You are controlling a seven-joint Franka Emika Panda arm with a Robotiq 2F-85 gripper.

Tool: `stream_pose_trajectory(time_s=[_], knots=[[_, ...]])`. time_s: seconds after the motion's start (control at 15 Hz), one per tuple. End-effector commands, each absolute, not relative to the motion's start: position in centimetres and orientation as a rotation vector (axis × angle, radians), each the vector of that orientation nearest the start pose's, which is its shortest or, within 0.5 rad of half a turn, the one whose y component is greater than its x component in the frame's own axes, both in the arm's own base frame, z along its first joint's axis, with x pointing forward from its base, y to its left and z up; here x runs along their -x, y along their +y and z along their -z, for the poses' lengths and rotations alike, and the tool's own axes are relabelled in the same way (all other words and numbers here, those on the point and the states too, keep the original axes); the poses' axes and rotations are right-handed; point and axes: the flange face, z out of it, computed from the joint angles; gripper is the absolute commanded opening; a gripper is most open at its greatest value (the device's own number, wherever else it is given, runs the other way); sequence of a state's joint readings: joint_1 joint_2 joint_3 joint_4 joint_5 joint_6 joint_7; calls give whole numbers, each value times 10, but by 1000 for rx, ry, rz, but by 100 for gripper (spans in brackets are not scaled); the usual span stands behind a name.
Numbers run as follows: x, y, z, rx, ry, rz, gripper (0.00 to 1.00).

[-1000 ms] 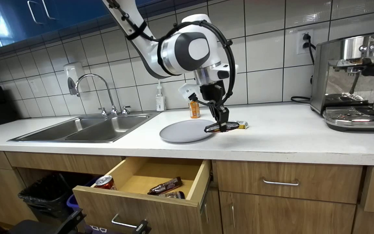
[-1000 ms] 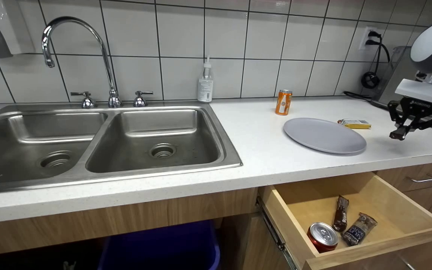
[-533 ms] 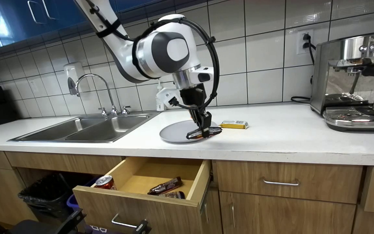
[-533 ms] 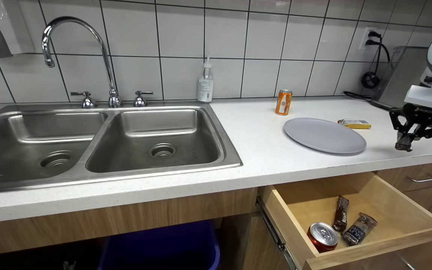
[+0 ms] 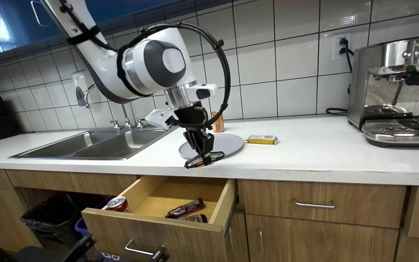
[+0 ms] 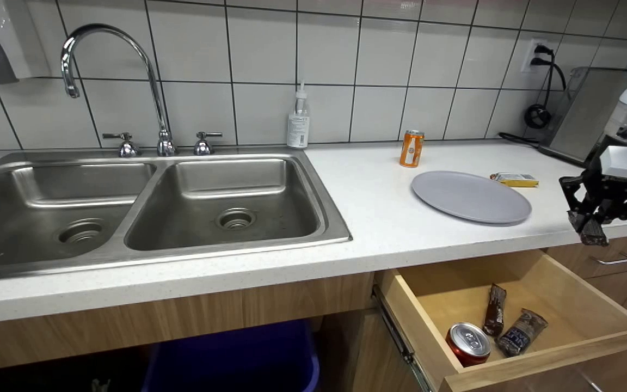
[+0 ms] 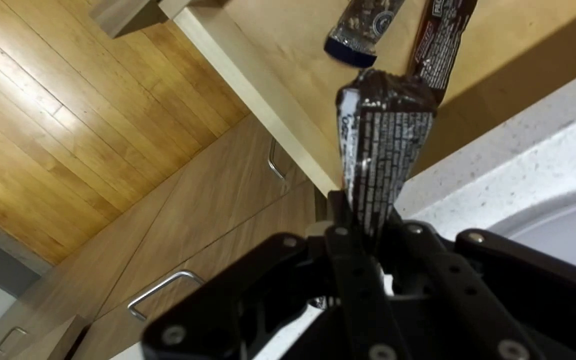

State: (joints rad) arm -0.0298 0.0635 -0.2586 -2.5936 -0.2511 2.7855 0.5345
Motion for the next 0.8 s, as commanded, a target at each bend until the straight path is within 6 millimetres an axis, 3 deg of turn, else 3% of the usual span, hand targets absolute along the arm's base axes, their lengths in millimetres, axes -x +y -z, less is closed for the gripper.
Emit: stream_pose_trajectory(time_s=[0.0, 0.73], knots=[[-424, -95, -250, 3156, 781, 233, 4], [-425, -51, -216, 3312, 431, 179, 4]])
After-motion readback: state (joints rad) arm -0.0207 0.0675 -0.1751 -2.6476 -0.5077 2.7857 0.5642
